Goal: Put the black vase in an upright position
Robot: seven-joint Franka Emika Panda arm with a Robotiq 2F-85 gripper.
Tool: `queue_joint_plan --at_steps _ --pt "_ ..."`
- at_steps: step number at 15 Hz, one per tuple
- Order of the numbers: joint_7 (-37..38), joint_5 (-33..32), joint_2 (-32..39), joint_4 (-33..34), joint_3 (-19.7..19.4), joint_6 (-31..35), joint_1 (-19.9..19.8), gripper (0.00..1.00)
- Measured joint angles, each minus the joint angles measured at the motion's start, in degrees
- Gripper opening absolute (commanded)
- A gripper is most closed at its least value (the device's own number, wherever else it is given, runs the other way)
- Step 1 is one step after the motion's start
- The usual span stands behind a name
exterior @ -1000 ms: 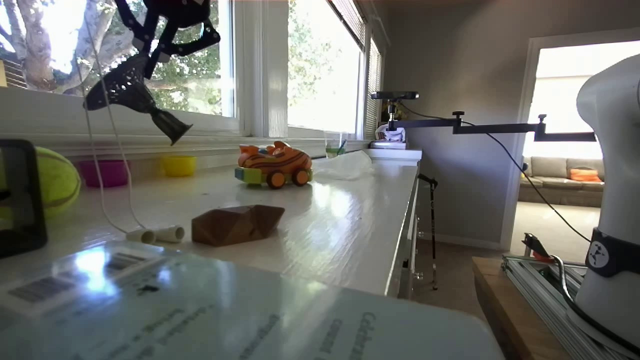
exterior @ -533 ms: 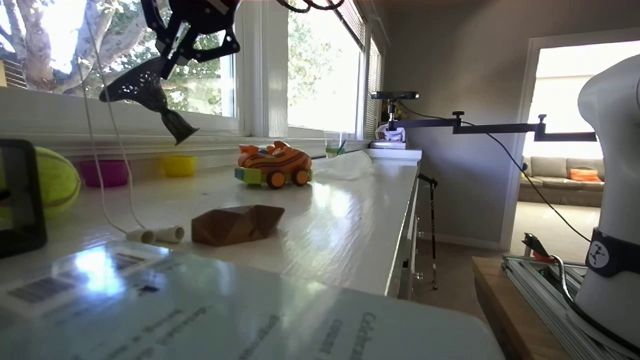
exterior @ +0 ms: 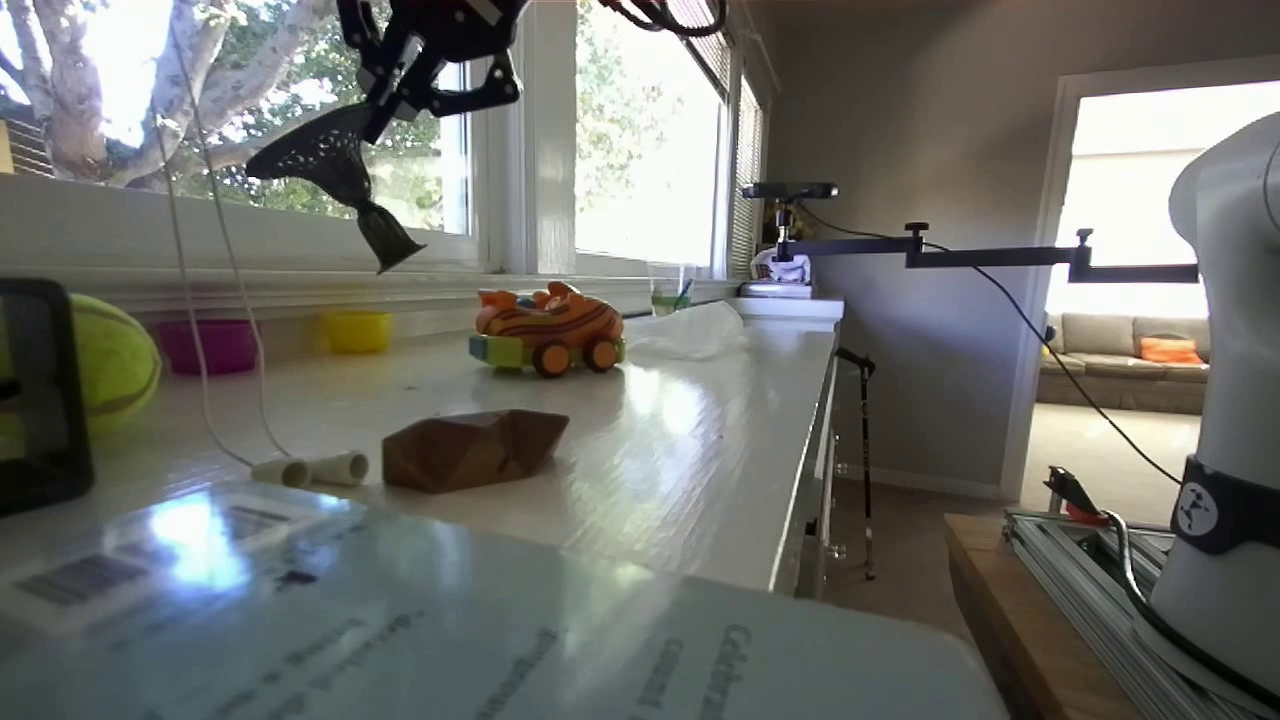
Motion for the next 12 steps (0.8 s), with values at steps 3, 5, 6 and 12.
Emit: queue_joint_plan --at_steps 3,5,6,12 --pt "6.10 -4.96 -0.74 -0.58 2.69 0.03 -1.17 0.01" --pt "9.04 -6.88 -0.76 -1.10 3.94 0.15 -1.38 0.01" --pt "10.45 -7.73 -0.76 -1.47 4.43 0.47 -1.52 0.01" --pt "18.13 -14.41 -0.76 -3.37 5.54 7.26 -4.22 0.01"
